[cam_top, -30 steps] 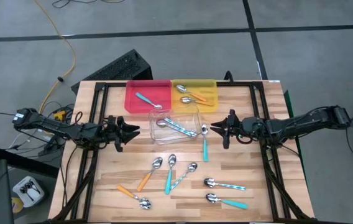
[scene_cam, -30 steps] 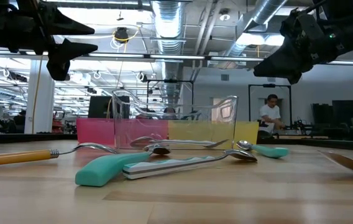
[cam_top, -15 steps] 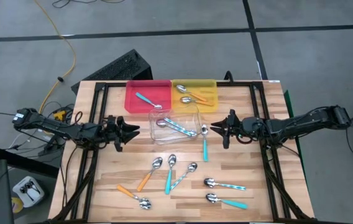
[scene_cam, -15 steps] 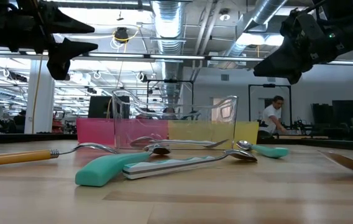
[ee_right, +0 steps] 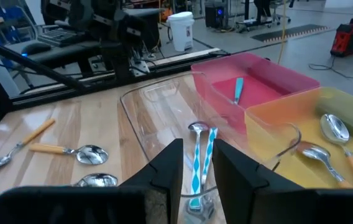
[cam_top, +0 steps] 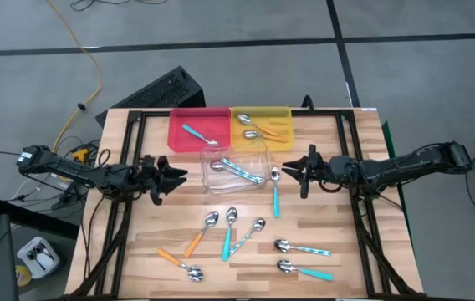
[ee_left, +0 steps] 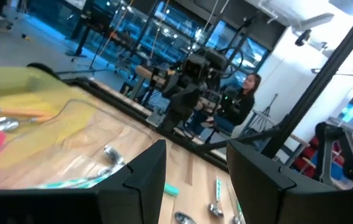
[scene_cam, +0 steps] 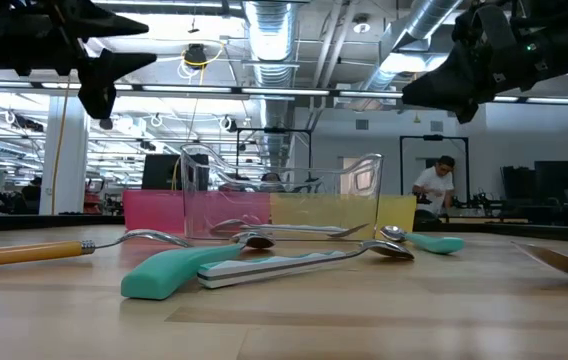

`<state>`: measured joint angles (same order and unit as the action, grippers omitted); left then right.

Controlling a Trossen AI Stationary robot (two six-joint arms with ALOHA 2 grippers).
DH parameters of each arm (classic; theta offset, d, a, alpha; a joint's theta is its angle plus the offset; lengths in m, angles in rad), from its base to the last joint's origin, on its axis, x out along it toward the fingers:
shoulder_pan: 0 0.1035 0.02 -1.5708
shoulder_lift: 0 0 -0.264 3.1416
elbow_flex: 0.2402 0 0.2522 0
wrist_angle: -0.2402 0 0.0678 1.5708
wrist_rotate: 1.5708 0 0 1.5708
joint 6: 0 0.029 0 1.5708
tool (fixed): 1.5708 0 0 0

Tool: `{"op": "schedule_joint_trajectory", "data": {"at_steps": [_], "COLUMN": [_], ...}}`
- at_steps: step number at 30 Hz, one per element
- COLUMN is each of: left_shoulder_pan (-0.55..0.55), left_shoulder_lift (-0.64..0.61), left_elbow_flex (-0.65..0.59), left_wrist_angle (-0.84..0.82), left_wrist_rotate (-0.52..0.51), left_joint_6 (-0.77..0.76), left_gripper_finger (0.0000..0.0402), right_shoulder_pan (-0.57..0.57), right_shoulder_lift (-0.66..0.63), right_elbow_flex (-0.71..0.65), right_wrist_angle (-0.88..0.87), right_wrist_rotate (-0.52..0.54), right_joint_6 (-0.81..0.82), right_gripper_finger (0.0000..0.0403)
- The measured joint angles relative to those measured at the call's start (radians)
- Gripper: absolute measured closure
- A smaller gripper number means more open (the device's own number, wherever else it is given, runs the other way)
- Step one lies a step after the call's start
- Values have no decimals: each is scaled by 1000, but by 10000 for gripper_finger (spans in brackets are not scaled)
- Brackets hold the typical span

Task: Sort silverware by color (type)
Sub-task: Put the light green spoon into the red bin

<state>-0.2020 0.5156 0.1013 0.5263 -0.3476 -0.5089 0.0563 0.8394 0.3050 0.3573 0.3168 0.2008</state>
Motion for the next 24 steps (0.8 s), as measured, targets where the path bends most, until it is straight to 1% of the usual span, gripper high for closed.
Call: {"op": "schedule_joint_trajectory", "data": {"at_steps": [4, 8, 14, 17, 24], "left_shoulder_pan": [0, 1, 1, 1, 1], "left_shoulder_lift": [-23, -91, -231, -283, -317], "left_elbow_flex": [0, 0, 0, 0, 0], "left_wrist_angle": [8, -4, -156, -202, -234], "left_wrist_rotate": [23, 25, 23, 20, 20], "left_joint_6": [43, 77, 64, 51, 55], "left_gripper_finger": [248, 248, 248, 248, 248], "right_shoulder_pan": [0, 0, 0, 0, 0], "right_shoulder_lift": [0, 0, 0, 0, 0], "right_elbow_flex": [0, 0, 0, 0, 0], "right_wrist_angle": [1, 1, 0, 0, 0], "right_wrist_rotate": [0, 1, 2, 3, 3], "right_joint_6": [0, 0, 0, 0, 0], "right_gripper_finger": [290, 290, 290, 290, 290]}}
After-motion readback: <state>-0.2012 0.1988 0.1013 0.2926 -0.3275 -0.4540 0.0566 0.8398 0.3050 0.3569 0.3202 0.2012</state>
